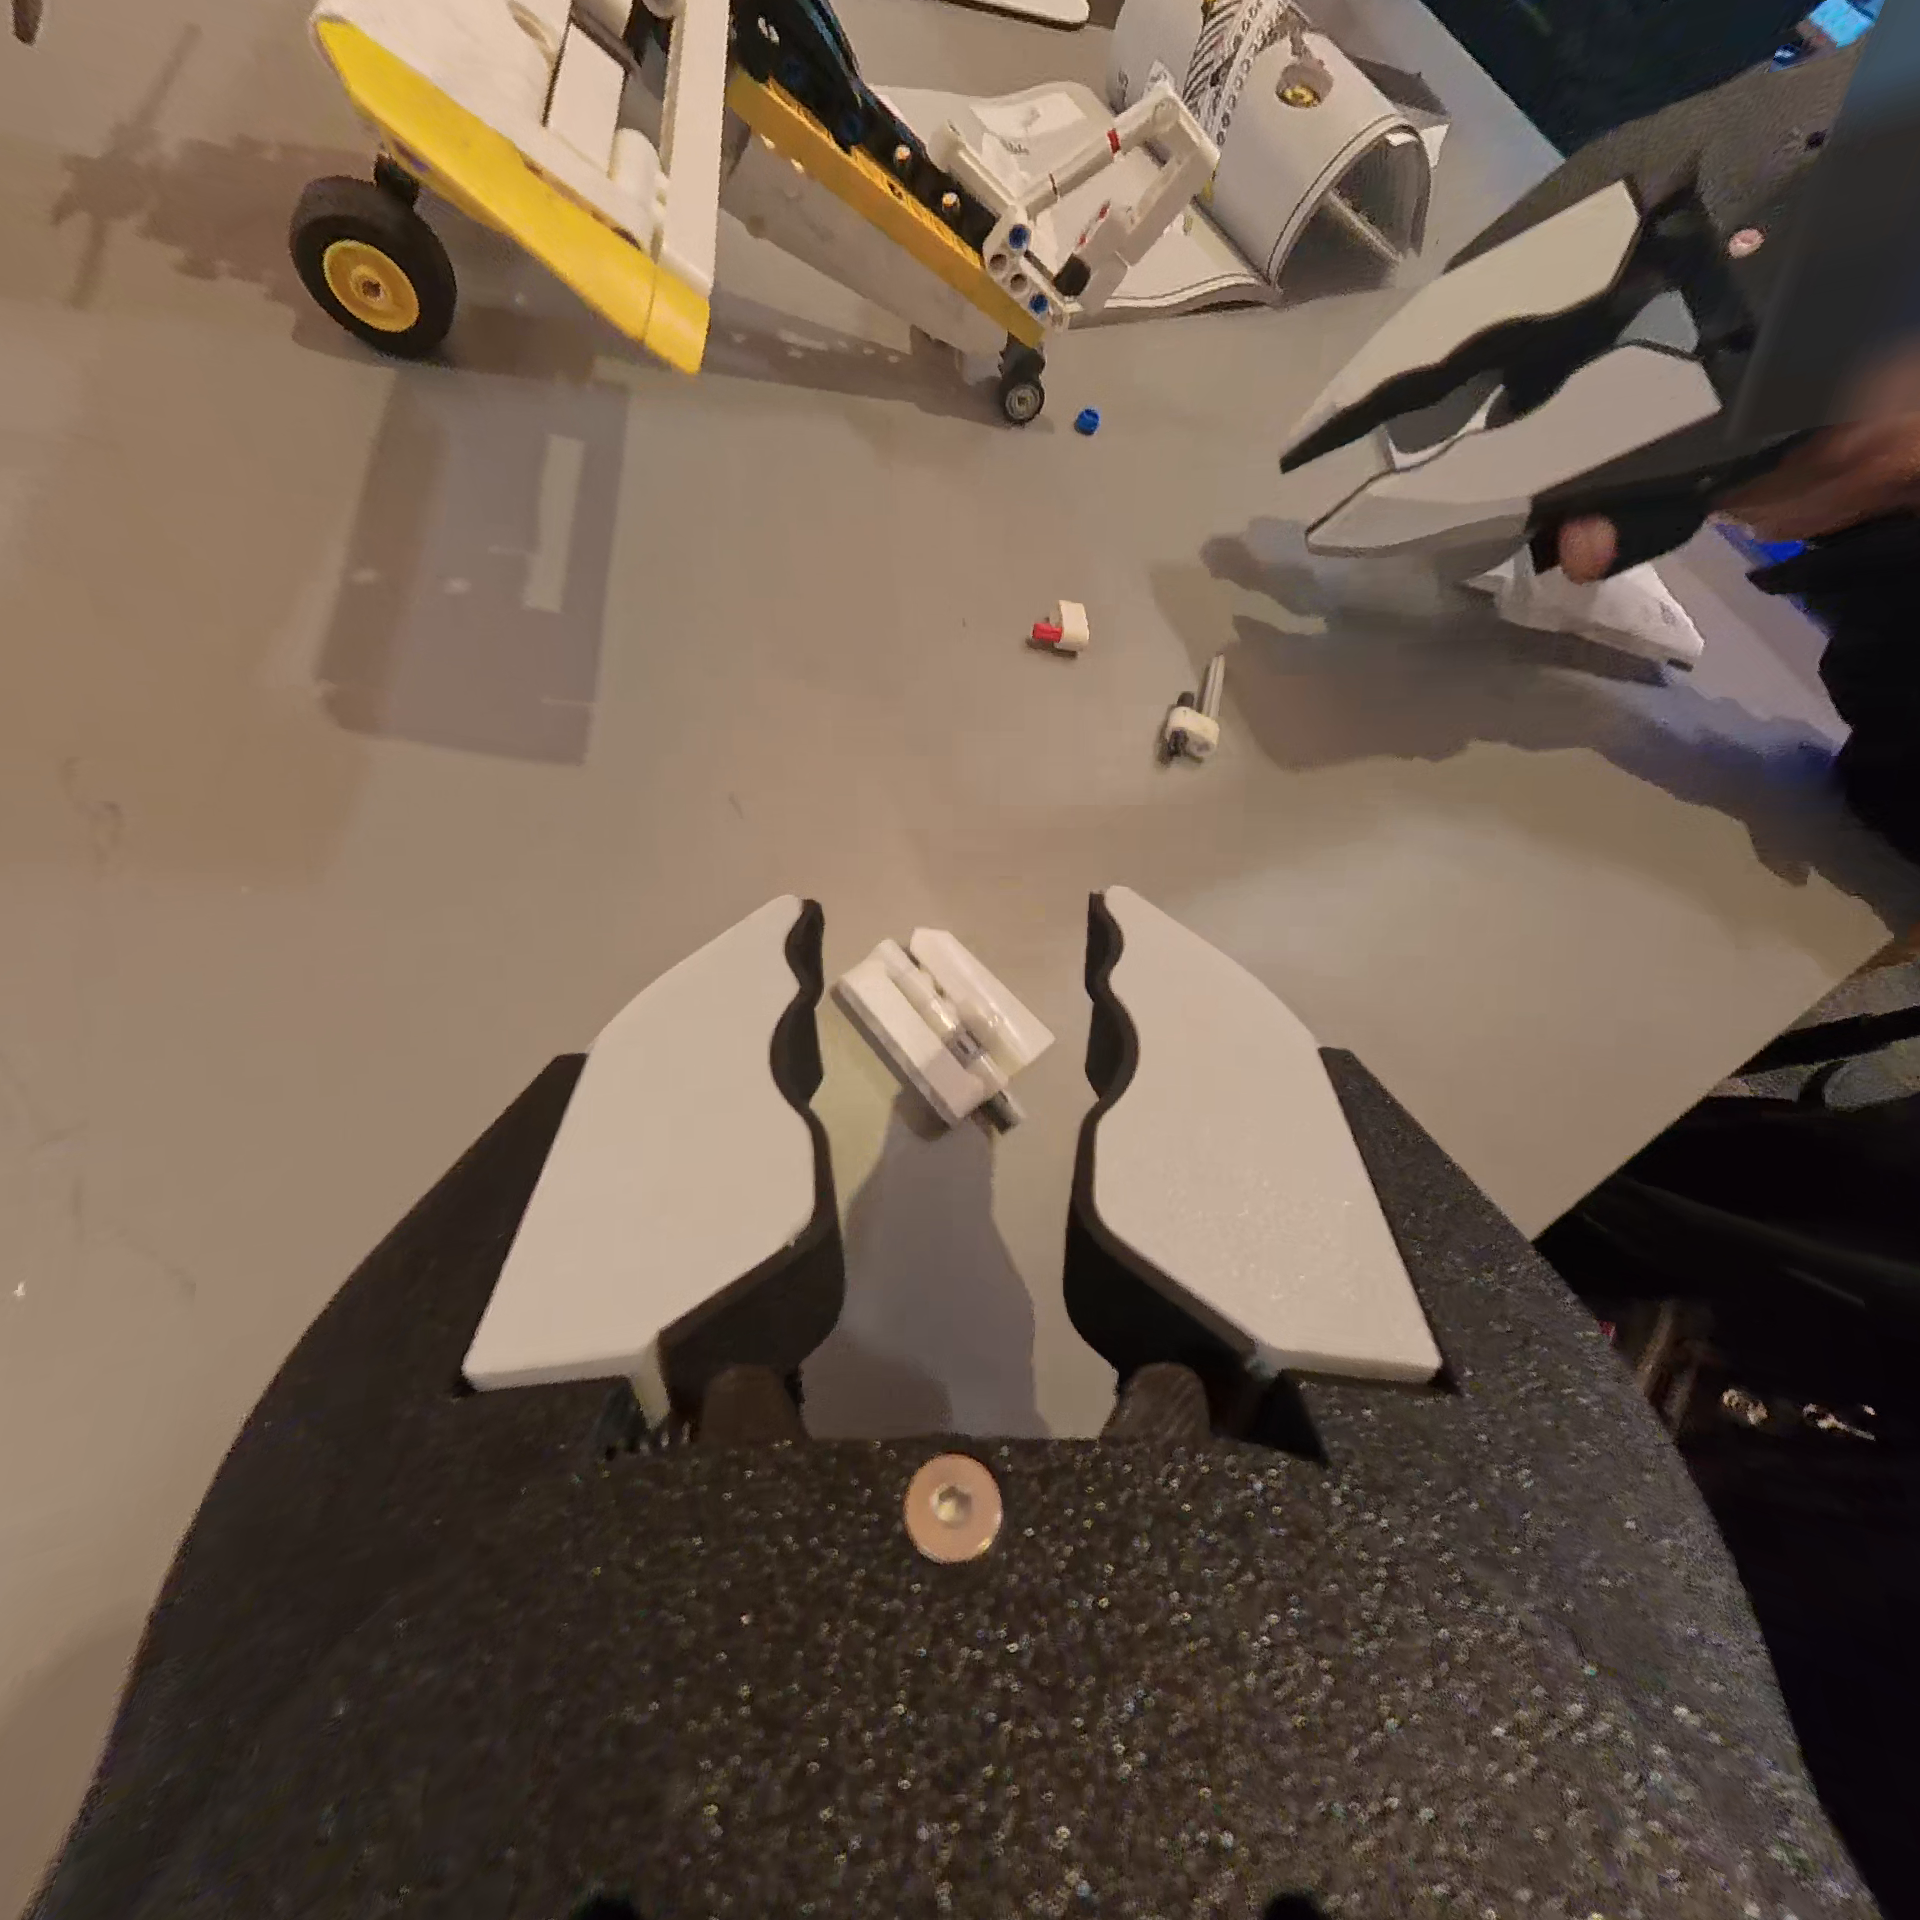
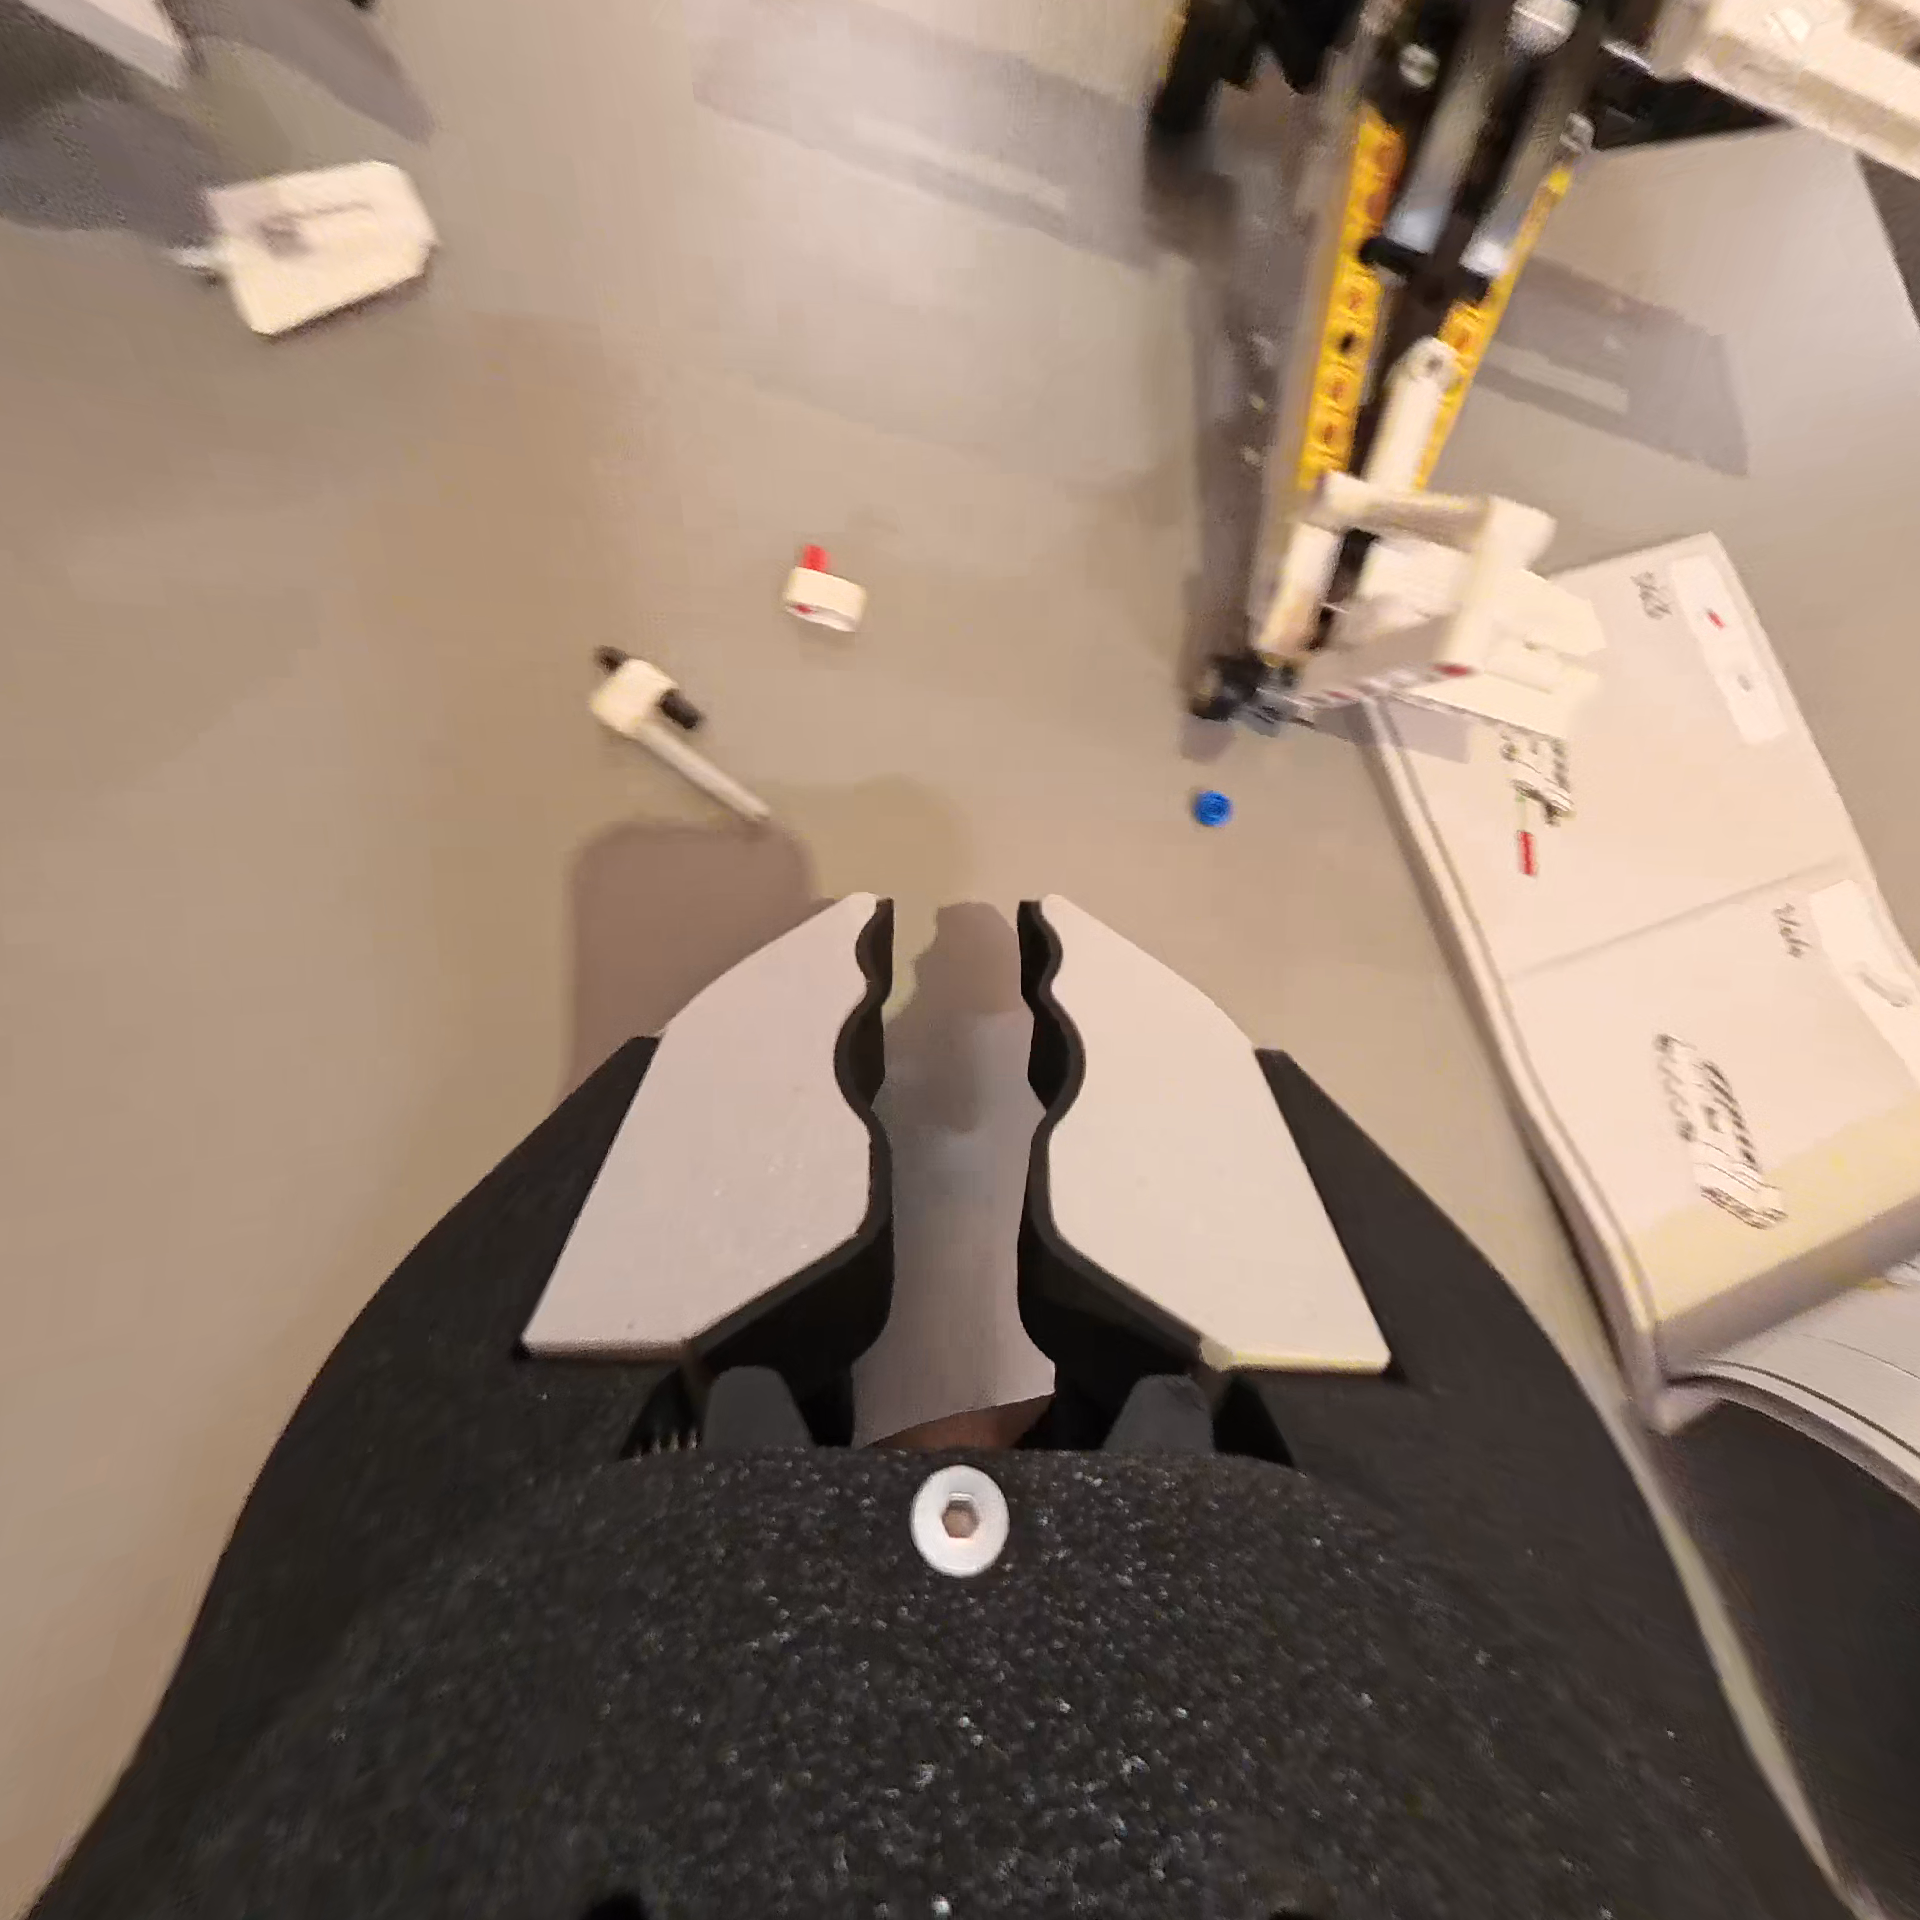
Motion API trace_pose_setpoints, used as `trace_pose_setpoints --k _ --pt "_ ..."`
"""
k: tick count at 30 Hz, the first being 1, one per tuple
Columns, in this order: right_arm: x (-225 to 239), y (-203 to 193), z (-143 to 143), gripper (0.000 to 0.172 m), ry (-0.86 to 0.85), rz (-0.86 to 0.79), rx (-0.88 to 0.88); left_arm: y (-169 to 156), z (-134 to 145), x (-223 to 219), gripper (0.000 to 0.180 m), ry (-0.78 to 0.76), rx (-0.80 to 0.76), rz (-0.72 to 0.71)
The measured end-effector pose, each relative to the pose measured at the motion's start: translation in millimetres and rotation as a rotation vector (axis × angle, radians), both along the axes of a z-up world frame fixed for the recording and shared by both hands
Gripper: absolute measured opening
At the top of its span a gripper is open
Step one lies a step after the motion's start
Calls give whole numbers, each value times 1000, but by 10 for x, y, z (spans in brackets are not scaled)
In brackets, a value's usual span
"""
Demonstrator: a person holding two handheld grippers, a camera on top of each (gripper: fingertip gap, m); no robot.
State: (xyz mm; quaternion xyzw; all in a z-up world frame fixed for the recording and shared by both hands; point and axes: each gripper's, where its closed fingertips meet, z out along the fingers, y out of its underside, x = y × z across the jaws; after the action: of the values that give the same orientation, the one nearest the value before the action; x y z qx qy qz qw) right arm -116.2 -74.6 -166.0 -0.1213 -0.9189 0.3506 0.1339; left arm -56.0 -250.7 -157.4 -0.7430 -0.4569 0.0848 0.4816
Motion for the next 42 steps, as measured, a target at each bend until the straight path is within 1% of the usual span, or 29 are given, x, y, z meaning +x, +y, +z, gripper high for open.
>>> trace_pose_setpoints --k 4,6,9,12,16,18,20,21,24,26,28,32,33,34,35,38,42 --pt "239 -201 -52 24 51 42 -6 -35 -49 135 56 -31 -37 -16" --pt "271 -246 -62 24 110 58 31 -22 -113 175 57 -44 -81 -29" --pt "289 -267 -70 24 149 78 59 32 -225 207 55 -82 -126 -52" --pt "257 -214 -36 24 181 71 62 84 -287 186 49 -88 -165 -61" --pt "269 -177 -8 24 177 88 60 193 -294 115 29 -82 -165 -102" --pt "274 -173 -11 24 187 122 88 251 -298 56 27 -80 -171 -128" --pt "314 -191 -14 24 180 195 110 300 -301 12 33 -93 -182 -153" --pt "344 -209 -19 24 170 249 120 327 -277 -4 37 -88 -180 -164" --pt "409 -287 -18 24 150 424 137 427 -131 -7 39 -42 -147 -211" --pt "394 -371 -5 24 139 494 133 440 -73 -9 40 -21 -139 -217" --pt "350 -437 -48 24 112 531 150 430 -63 -2 40 -20 -127 -212" --pt "288 -443 -258 24 71 558 238 457 -68 60 43 -29 -71 -224" --pt "291 -453 -276 15 71 552 234 473 -57 73 43 -28 -56 -228" --pt "317 -456 -284 12 62 549 228 500 -36 84 44 -26 -35 -236" --pt "339 -451 -290 5 61 544 228 532 -12 87 44 -25 -15 -244" --pt "338 -414 -286 4 166 524 243 670 45 79 44 -25 17 -282" --pt "321 -313 -194 3 416 483 242 966 97 53 44 -33 28 -360"
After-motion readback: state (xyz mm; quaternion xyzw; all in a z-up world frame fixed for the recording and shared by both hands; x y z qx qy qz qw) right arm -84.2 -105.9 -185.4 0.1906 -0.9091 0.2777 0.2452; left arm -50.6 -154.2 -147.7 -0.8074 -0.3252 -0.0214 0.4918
